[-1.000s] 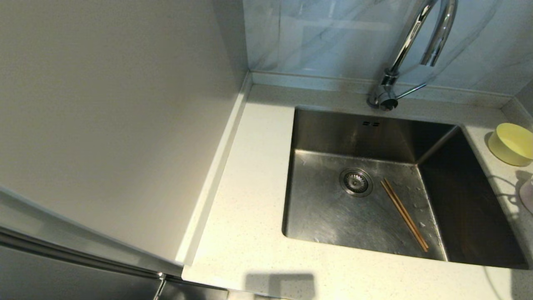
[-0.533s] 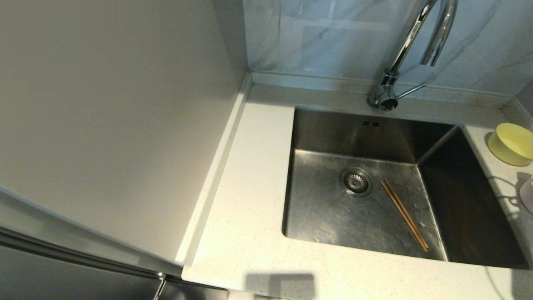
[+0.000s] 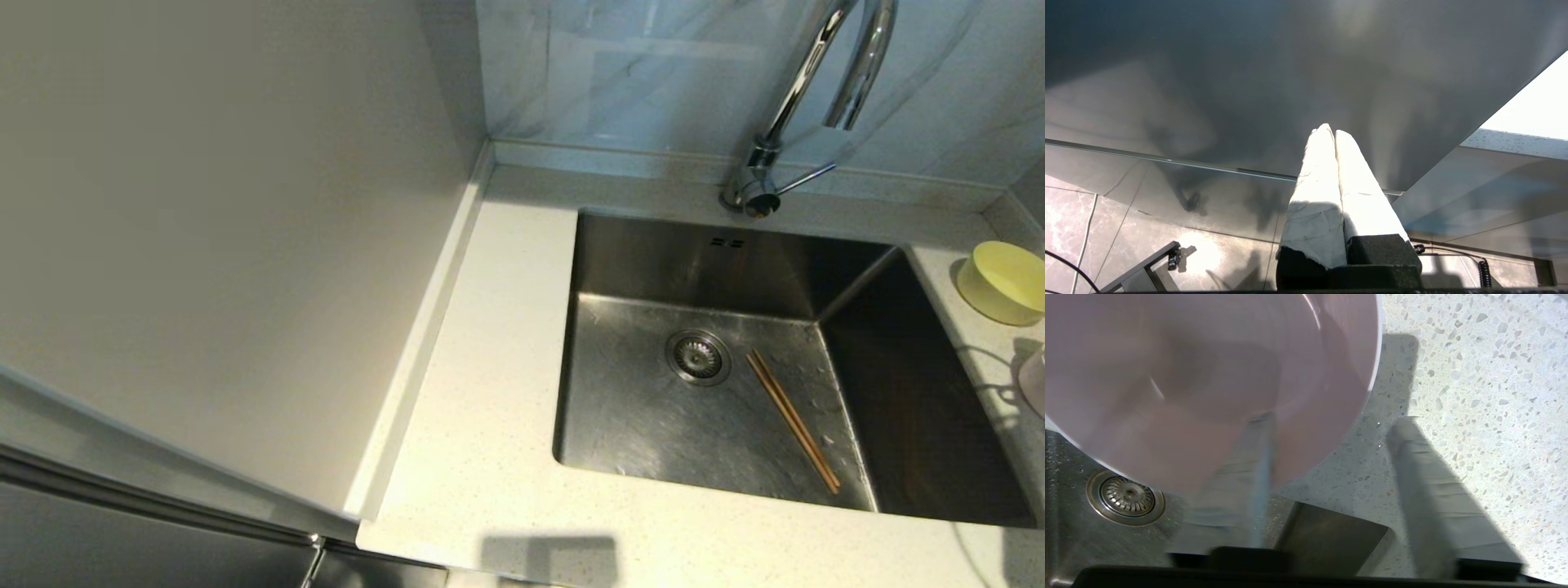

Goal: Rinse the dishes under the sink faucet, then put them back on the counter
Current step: Put a bowl into the sink

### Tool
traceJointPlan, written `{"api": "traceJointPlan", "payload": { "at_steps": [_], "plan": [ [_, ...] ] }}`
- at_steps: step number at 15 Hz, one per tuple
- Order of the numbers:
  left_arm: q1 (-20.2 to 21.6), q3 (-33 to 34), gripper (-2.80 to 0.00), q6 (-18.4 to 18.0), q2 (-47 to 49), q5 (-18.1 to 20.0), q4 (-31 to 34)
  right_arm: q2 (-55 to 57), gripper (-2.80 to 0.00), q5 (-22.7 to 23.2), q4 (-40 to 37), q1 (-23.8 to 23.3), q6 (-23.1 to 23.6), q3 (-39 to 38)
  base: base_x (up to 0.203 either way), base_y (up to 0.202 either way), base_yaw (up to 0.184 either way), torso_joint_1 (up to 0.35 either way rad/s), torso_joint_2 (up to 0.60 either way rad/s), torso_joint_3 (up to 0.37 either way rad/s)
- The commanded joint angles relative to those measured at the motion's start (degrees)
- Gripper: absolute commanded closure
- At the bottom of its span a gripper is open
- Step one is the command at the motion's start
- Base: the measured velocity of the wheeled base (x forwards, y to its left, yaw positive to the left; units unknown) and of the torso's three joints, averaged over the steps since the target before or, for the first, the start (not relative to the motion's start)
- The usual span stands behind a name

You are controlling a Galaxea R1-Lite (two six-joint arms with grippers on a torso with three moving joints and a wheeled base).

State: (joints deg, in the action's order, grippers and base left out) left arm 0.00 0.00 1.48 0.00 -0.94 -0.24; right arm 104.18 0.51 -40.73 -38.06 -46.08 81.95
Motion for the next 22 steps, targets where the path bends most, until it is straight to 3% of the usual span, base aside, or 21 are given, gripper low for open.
{"api": "traceJointPlan", "payload": {
  "at_steps": [1, 12, 15, 22],
  "plan": [
    [0.0, 0.0, 0.0, 0.02, -0.18, -0.03, -0.02, 0.06, 0.0, 0.02, -0.23, 0.0, -0.24, -0.02, 0.0, 0.0, 0.0, 0.0, 0.0, 0.0],
    [0.0, 0.0, 0.0, 0.02, -0.18, -0.03, -0.02, -0.25, 0.0, 1.86, -0.32, -0.83, 0.38, -0.55, 0.0, 0.0, 0.0, 0.0, 0.0, 0.0],
    [0.0, 0.0, 0.0, 0.02, -0.18, -0.03, -0.02, -1.27, 0.0, 1.78, -0.32, -2.11, 6.95, -4.75, 0.0, 0.0, 0.0, 0.0, 0.0, 0.0],
    [0.0, 0.0, 0.0, 0.02, -0.18, -0.03, -0.02, -7.96, 0.0, 4.03, 1.46, -1.38, 17.52, -11.35, 0.0, 0.0, 0.0, 0.0, 0.0, 0.0]
  ]
}}
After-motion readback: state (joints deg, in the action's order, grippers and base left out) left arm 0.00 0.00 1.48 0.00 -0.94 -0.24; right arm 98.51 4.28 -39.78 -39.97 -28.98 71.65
